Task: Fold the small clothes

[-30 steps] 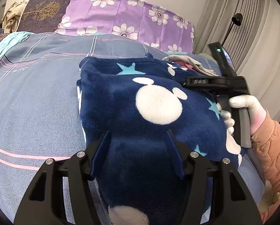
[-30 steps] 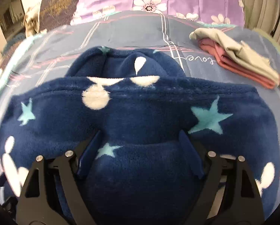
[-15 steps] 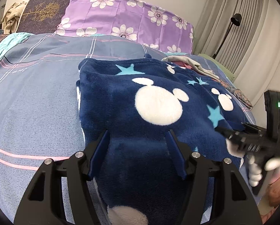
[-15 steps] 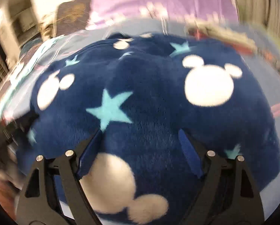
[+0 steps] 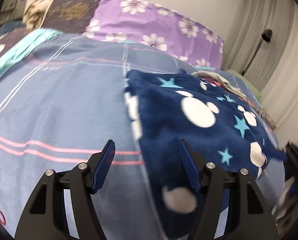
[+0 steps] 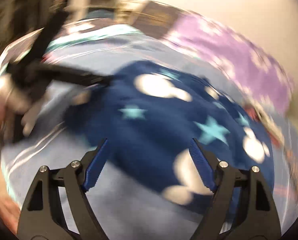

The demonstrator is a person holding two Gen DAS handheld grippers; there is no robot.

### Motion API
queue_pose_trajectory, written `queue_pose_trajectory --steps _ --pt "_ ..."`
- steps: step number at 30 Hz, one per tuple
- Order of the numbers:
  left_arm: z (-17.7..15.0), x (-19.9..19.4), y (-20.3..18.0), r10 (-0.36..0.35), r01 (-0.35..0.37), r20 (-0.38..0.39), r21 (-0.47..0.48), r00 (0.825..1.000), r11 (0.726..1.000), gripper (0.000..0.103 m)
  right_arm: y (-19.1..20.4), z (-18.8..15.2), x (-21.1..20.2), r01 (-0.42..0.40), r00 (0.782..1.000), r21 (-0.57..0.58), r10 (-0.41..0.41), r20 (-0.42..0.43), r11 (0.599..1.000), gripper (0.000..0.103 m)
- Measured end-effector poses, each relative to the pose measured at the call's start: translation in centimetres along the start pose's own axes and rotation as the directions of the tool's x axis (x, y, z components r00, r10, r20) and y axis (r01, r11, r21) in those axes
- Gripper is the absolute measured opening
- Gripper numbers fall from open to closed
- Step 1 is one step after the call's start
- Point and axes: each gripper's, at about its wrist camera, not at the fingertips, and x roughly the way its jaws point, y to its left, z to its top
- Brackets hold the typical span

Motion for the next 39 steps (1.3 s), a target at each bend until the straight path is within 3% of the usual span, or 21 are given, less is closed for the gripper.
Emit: queue_pose_trajectory --steps 2,6,10,15,26,34,39 --pt "-0.4 0.3 1.2 -0.022 0.021 -0.018 -0.052 1.000 0.998 0.067 3.1 0.3 0.2 0.015 0.999 -0.137 -0.011 0.030 0.990 0.082" --pt "-1.0 1.0 3.0 -0.082 0.075 -0.042 -0.135 0.996 0.988 0.072 6.8 0.7 1.0 0.057 0.998 -0.289 -0.043 0.056 0.956 0.082" --pt "-1.2 1.3 3.1 -0.098 0.091 -0.040 -0.148 0.994 0.985 0.072 8.1 0.0 3.4 0.087 0.995 -0.375 -0.097 -0.007 0.923 0.083" --pt "-1.4 1.4 3.4 -0.117 0.109 -0.038 -0.163 0.992 0.981 0.073 7.5 1.6 5.9 0.101 0.993 -0.304 -0.116 -0.033 0.947 0.086" --pt "-1.7 1.4 4.2 -0.151 0.143 -0.031 -0.188 0.988 0.972 0.074 8.6 2.9 7.8 0.204 0.978 -0.296 -0.205 0.027 0.933 0.085" --pt "-1.7 1.5 4.3 -0.160 0.151 -0.031 -0.195 0.987 0.969 0.075 7.8 3.3 8.3 0.188 0.982 -0.263 -0.189 0.021 0.946 0.085" --pt "-1.4 1.3 5.2 -0.206 0.196 -0.015 -0.247 0.978 0.949 0.076 7.3 3.3 8.4 0.180 0.983 -0.249 -0.180 0.021 0.952 0.085"
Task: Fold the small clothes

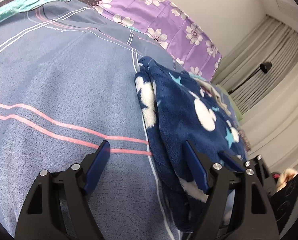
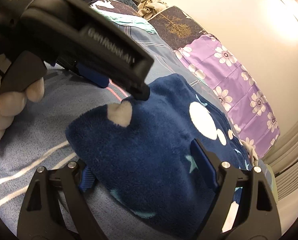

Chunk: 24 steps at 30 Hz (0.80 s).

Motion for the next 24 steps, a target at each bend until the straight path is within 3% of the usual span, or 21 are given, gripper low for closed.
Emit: queue_pose_trajectory --steps 5,11,17,24 --pt "1.6 -0.1 0.5 -0.054 0.055 0.009 -0.071 0.998 0.996 0.076 -0.4 -0.1 -0.1 -0.015 1.000 0.022 0.014 0.003 1.000 0.085" --pt "4.1 4.4 -1.1 -0.083 0.075 -0.133 -0.066 0.988 0.995 0.077 -0.3 0.0 -0.1 -0.018 1.000 0.018 0.018 0.005 1.000 0.085" --pt "6.3 7.6 -2.1 -0.031 0.019 -0.210 -0.062 0.977 0.998 0.074 0.0 0.3 0.0 0.003 1.000 0.003 -0.003 0.011 1.000 0.085" --pt "6.2 7.1 -2.5 0.028 -0.045 -0.284 -0.054 0.959 0.998 0.071 0.2 0.2 -0.2 0.006 0.999 -0.013 -0.006 0.034 1.000 0.080"
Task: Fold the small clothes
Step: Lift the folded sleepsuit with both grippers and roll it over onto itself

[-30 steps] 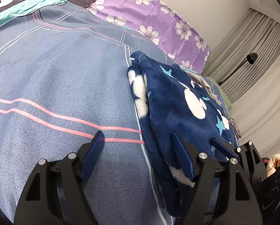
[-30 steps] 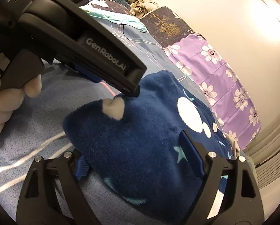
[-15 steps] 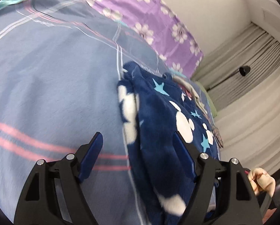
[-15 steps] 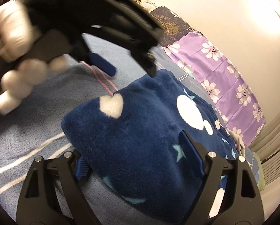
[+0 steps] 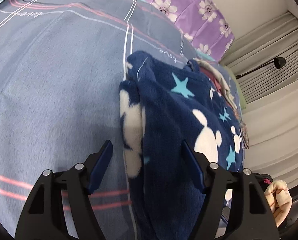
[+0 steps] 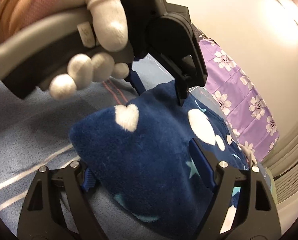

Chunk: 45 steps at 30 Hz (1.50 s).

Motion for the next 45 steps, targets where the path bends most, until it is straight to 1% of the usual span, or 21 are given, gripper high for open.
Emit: queue_pose_trajectory --steps 3,5,6,7,8,10,13,15,17,20,23,26,28,29,33,34,35,37,41,44,45 --pt "0.5 0.5 0.3 0.002 -0.002 -0.008 -0.009 1.000 1.000 0.072 0.2 0.0 0.2 -0.009 1.000 -0.009 0.009 -0.003 1.000 0.077" --pt "1.2 1.3 0.5 -0.015 0.015 0.003 -0.021 1.000 1.000 0.072 0.4 0.0 0.4 -0.011 1.000 -0.012 0.011 -0.005 1.000 0.075" --pt "1.6 1.6 0.6 -0.023 0.023 0.023 -0.011 0.999 1.000 0.070 0.4 0.1 0.5 -0.012 1.000 -0.012 0.012 -0.005 1.000 0.070" --pt "1.8 1.8 0.6 -0.030 0.030 0.041 0.000 0.999 1.000 0.053 0.4 0.2 0.7 -0.016 1.000 -0.010 0.016 -0.011 1.000 0.058" --pt "2.0 2.2 0.6 -0.051 0.051 0.051 0.001 0.997 0.999 0.042 0.3 0.2 1.0 -0.015 1.000 -0.006 0.015 -0.016 1.000 0.051" --pt "2.0 2.3 0.8 -0.086 0.088 0.072 -0.038 0.994 0.995 0.030 -0.6 0.2 1.0 -0.026 1.000 0.031 0.027 -0.014 0.999 0.035" --pt "2.2 1.0 -0.6 -0.084 0.085 0.122 -0.003 0.989 0.996 0.026 -3.6 0.2 0.0 -0.110 0.994 0.164 0.106 0.034 0.980 0.029" --pt "2.6 -0.2 -2.6 -0.074 0.069 0.151 0.043 0.986 0.997 0.026 -5.8 0.3 -0.8 -0.156 0.987 0.263 0.142 0.070 0.952 0.028" --pt "3.0 -1.5 -5.4 -0.075 0.054 0.185 0.113 0.980 0.992 0.026 -7.7 0.4 -2.1 -0.173 0.983 0.330 0.143 0.114 0.928 0.028" --pt "3.3 -2.6 -8.9 -0.084 0.046 0.213 0.177 0.973 0.983 0.025 -10.2 0.3 -4.0 -0.188 0.977 0.395 0.129 0.170 0.899 0.027" --pt "3.8 -2.4 -13.2 -0.092 0.041 0.214 0.233 0.972 0.972 0.025 -13.5 -0.6 -5.6 -0.219 0.969 0.485 0.130 0.211 0.847 0.026" --pt "3.9 -1.5 -16.9 -0.083 0.019 0.206 0.293 0.975 0.956 0.025 -16.8 -2.3 -7.0 -0.239 0.963 0.573 0.115 0.245 0.784 0.025" --pt "3.8 -0.3 -20.2 -0.075 0.004 0.193 0.344 0.978 0.939 0.025 -18.8 -3.8 -7.7 -0.244 0.961 0.623 0.098 0.259 0.743 0.025" --pt "3.5 0.6 -22.2 -0.068 -0.005 0.180 0.375 0.981 0.927 0.025 -20.2 -4.9 -8.1 -0.249 0.960 0.655 0.091 0.267 0.713 0.025" --pt "2.4 5.0 -28.3 -0.033 -0.025 0.121 0.447 0.992 0.894 0.025 -24.5 -9.9 -8.8 -0.294 0.952 0.769 0.100 0.290 0.568 0.024" --pt "2.1 6.5 -29.5 -0.026 -0.024 0.102 0.457 0.994 0.889 0.025 -25.6 -11.8 -8.8 -0.310 0.948 0.802 0.106 0.299 0.511 0.024" --pt "1.7 7.9 -30.6 -0.021 -0.020 0.082 0.465 0.996 0.885 0.025 -26.3 -13.1 -8.7 -0.320 0.946 0.822 0.111 0.304 0.471 0.023" --pt "0.8 10.6 -32.5 -0.015 -0.007 0.040 0.483 0.999 0.876 0.025 -27.8 -16.5 -8.6 -0.345 0.939 0.866 0.128 0.321 0.361 0.023" --pt "-0.7 15.4 -35.6 0.015 0.006 -0.035 0.518 0.999 0.855 0.025 -29.4 -22.0 -8.8 -0.360 0.932 0.911 0.132 0.338 0.202 0.022" --pt "-2.1 18.7 -37.0 0.041 0.018 -0.095 0.548 0.995 0.836 0.026 -29.7 -25.5 -8.8 -0.356 0.929 0.928 0.148 0.339 0.111 0.022" --pt "-2.7 19.6 -37.3 0.049 0.022 -0.111 0.558 0.993 0.830 0.027 -29.6 -26.5 -8.6 -0.352 0.928 0.932 0.158 0.336 0.089 0.022"
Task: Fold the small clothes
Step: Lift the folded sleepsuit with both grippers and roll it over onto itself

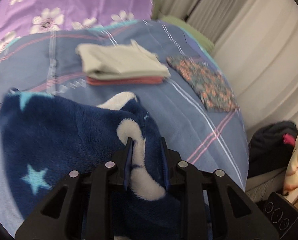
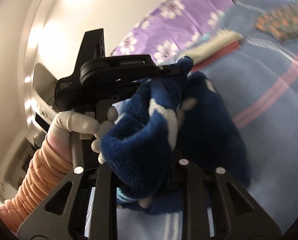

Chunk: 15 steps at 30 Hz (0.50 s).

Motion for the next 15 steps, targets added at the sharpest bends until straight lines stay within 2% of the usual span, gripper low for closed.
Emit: queue_pose_trajectory --steps 5,8,9,11,12,13,14,15 --pt "-0.6 1.9 -0.9 -0.044 0.044 -0.006 0.015 0.999 0.999 0.030 -4.9 -1.6 0.2 -0.048 0.997 0.153 0.056 -0.048 0.987 0.023" --pt "-0.6 0.1 -1.5 -0.096 0.095 0.021 0.029 0.995 0.995 0.033 -5.5 -2.1 -0.1 -0.077 0.995 0.159 0.085 -0.045 0.984 0.024" --pt "-0.6 -1.4 -1.8 -0.095 0.091 0.048 0.064 0.994 0.994 0.034 -5.4 -2.0 -0.2 -0.074 0.996 0.148 0.081 -0.042 0.986 0.024" --pt "-1.1 -4.1 -2.6 -0.018 -0.005 0.125 0.182 0.992 0.983 0.043 -5.4 -2.1 -0.5 -0.072 0.996 0.138 0.078 -0.040 0.988 0.024" --pt "-1.7 -5.6 -2.9 0.053 -0.103 0.185 0.270 0.981 0.957 0.048 -5.6 -2.1 -0.5 -0.078 0.996 0.143 0.084 -0.041 0.987 0.024" --pt "-2.4 -6.6 -2.7 0.106 -0.174 0.220 0.316 0.970 0.933 0.048 -5.8 -2.0 -0.5 -0.082 0.995 0.147 0.089 -0.041 0.986 0.024" --pt "-3.0 -7.4 -1.8 0.149 -0.222 0.231 0.329 0.961 0.918 0.048 -5.9 -2.0 -0.6 -0.085 0.995 0.149 0.092 -0.041 0.985 0.024" --pt "-3.3 -7.6 -0.9 0.172 -0.240 0.224 0.322 0.959 0.916 0.048 -6.2 -2.0 -0.6 -0.086 0.995 0.146 0.093 -0.041 0.985 0.024"
